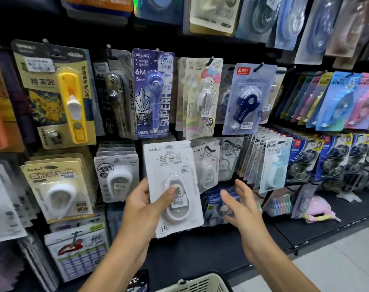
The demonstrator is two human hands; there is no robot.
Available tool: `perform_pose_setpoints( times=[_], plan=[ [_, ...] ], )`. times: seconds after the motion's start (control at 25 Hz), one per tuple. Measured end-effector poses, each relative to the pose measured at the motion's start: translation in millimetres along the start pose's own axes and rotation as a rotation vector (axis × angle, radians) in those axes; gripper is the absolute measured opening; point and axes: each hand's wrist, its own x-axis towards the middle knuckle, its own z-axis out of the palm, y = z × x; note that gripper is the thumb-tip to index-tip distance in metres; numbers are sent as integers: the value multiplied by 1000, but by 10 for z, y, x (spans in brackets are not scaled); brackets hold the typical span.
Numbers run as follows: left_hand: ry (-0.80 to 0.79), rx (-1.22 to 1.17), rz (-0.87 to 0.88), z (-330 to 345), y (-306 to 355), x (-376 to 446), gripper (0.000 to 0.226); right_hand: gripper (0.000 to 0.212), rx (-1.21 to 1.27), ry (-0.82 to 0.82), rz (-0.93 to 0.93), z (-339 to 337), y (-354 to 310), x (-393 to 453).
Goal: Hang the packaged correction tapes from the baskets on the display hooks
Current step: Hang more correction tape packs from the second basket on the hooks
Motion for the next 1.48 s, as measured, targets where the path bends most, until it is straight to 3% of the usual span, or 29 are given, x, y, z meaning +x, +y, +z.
perform_pose_setpoints(
  times=[0.12, 0.16, 0.24, 0.28, 0.36, 0.44, 0.6, 0.84, 0.96, 1.04, 1.08, 1.16, 1.24, 1.36, 1.44, 1.48],
  plan=[
    [-89, 99, -50, 200, -39, 35, 28, 63, 51, -283, -151, 197, -6, -76],
    [-106, 179, -33, 273, -47, 42, 22, 60, 62, -256, -195, 236, 3, -51],
    [-55, 634, 132, 310, -72, 111, 22, 47, 96, -56, -239, 231, -16, 48],
    [-16, 971, 262, 265, -84, 154, 37, 41, 82, 29, -236, 185, -45, 101],
    [5, 1465, 446, 114, -67, 248, 63, 37, 55, 44, -184, 45, -65, 211],
    [-65, 1691, 426, -33, -77, 294, 71, 36, 74, 23, -114, -67, -106, 284],
    [-134, 1769, 347, -205, -275, 209, 76, 26, -52, 5, -138, -158, -265, 392],
    [-105, 1693, 465, -285, -362, 177, 76, 31, -239, 11, -158, -154, -106, 387],
    [-37, 1526, 455, -331, -428, 42, 53, 45, -657, 19, -283, -21, 125, 423],
    [9, 1321, 267, -490, -690, -155, 31, 31, -645, 80, -306, 64, 698, 224],
    [-46, 1284, 97, -632, -904, -317, 25, 23, -651, 17, -218, 88, 1132, 17],
    [-210, 1332, -280, -988, -1440, -717, 20, 18, -814, -341, 123, 79, 2019, -468],
    [-366, 1406, -573, -1395, -1941, -1191, 24, 44, -1184, -743, 363, 6, 2762, -868],
    [-664, 1585, -705, -1793, -2490, -1695, 50, 86, -1605, -1163, 95, -196, 3380, -1115],
    [-910, 1657, -632, -1899, -2776, -1769, 77, 90, -1639, -1292, 24, -267, 3528, -1081],
    [-1027, 1654, -579, -1905, -2877, -1726, 85, 88, -1648, -1278, 15, -292, 3580, -1047]
  ],
)
